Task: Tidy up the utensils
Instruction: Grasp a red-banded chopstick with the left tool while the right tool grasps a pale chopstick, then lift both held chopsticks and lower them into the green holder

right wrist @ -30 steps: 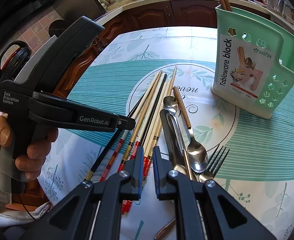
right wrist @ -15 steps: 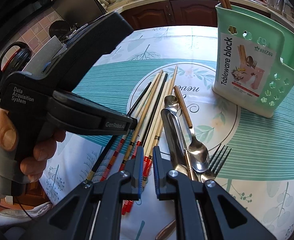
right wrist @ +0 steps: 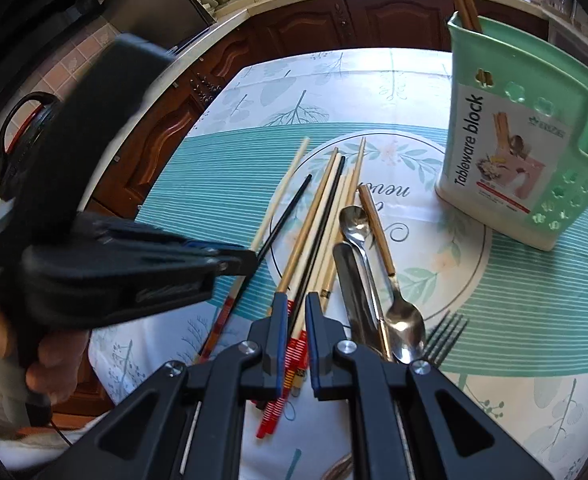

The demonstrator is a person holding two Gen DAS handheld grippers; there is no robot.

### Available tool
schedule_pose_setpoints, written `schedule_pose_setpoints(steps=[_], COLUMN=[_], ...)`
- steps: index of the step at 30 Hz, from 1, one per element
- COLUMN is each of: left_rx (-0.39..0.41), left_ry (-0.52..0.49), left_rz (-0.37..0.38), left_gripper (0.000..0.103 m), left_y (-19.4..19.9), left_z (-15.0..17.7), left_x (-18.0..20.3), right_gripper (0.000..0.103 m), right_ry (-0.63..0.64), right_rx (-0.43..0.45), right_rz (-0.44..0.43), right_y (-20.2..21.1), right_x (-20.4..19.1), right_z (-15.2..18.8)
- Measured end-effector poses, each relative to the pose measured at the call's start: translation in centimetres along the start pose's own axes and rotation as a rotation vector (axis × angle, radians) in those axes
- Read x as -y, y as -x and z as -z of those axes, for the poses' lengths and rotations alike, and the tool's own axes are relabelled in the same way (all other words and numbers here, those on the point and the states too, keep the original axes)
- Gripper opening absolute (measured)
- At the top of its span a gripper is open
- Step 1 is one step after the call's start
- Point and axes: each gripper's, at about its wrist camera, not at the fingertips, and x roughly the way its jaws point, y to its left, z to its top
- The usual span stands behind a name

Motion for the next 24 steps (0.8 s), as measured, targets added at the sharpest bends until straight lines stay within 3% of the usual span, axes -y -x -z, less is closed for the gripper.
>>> schedule_pose_setpoints(steps=[9,24], left_rx=[-0.021,-0.005], left_ry=[0.06,0.047], left_rz=[-0.02,0.03], left_gripper=[0.003,0.003], left_y=[0.0,0.0], left_z=[2.1,2.3], left_x=[-5.2,-5.7], right_gripper=[0.009,0.009], right_ry=[-0.171,-0.211], right_rx=[-0.186,-0.247], right_rz=[0.013,0.183], right_y=[-5.2,-7.6], right_x=[0.4,-0.4], right_z=[-3.4,-4.8])
